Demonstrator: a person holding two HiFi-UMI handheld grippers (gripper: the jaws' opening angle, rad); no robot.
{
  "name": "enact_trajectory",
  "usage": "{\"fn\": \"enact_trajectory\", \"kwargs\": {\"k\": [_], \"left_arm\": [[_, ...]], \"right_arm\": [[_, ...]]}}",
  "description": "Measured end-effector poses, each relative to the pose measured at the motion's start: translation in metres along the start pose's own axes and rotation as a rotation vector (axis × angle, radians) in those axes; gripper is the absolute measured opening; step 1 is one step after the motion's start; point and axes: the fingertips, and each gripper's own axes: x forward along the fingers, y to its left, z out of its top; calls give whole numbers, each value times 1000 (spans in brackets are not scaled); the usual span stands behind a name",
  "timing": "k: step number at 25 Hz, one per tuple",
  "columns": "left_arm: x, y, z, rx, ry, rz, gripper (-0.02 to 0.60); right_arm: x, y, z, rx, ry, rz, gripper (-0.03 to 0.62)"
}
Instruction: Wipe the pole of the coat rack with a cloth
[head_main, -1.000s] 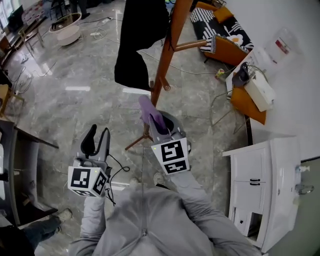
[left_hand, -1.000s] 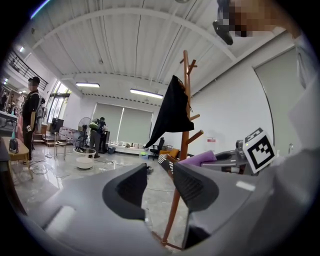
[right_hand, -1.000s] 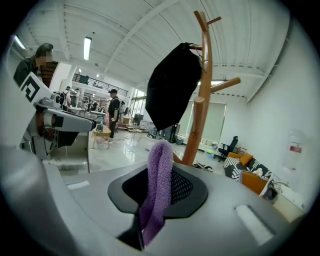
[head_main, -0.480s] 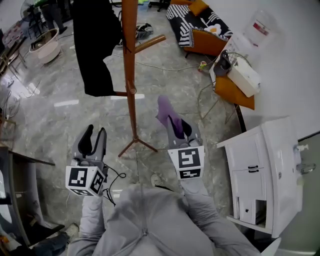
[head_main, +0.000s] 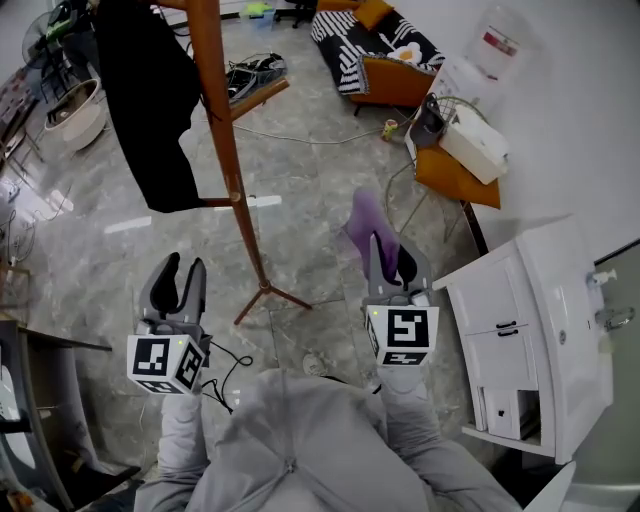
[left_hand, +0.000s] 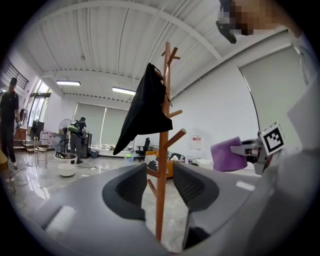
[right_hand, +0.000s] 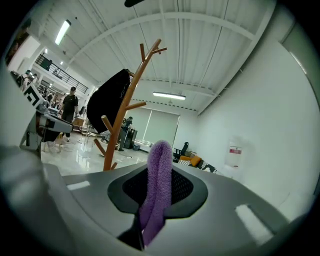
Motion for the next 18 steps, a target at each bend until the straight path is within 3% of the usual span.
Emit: {"fn": "enact_trajectory", "kwargs": {"k": [6, 18], "left_arm": [[6, 2, 8, 27, -8, 7, 169], [3, 12, 16, 43, -18, 45, 169]], "right_arm": [[-6, -23, 8, 49, -55, -41, 54], [3, -28, 17, 65, -95, -38, 54]]}}
